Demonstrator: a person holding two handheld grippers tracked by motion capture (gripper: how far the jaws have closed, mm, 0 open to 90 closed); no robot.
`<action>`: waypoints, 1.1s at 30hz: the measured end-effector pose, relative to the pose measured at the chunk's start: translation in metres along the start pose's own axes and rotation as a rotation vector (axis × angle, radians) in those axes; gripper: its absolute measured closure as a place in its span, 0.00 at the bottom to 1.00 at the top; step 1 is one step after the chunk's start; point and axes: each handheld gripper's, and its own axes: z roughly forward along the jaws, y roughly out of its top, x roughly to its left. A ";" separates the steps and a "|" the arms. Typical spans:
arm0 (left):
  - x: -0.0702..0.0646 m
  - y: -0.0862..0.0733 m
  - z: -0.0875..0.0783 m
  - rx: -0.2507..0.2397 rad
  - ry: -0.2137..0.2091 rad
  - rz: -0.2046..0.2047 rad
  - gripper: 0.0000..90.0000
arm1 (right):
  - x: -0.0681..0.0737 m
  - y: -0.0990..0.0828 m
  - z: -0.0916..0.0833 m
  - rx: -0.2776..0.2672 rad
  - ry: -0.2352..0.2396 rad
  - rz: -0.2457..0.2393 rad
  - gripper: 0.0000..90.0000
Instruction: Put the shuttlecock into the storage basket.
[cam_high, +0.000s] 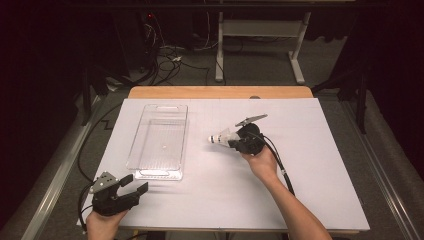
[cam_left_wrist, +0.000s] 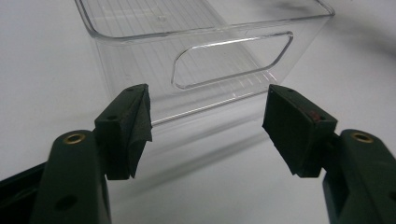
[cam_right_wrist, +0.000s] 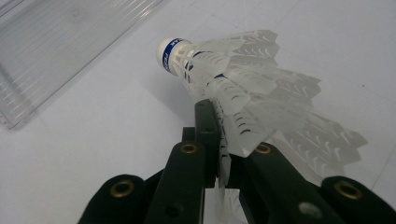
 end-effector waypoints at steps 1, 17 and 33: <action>0.000 0.000 0.000 -0.001 0.001 0.000 0.37 | 0.000 0.000 0.000 0.000 0.002 0.001 0.99; 0.000 0.000 0.000 0.002 -0.003 0.003 0.37 | 0.004 0.012 -0.006 -0.012 0.028 -0.003 0.99; 0.000 0.000 0.000 0.000 -0.004 0.002 0.37 | 0.008 0.024 -0.011 -0.028 0.051 -0.010 0.99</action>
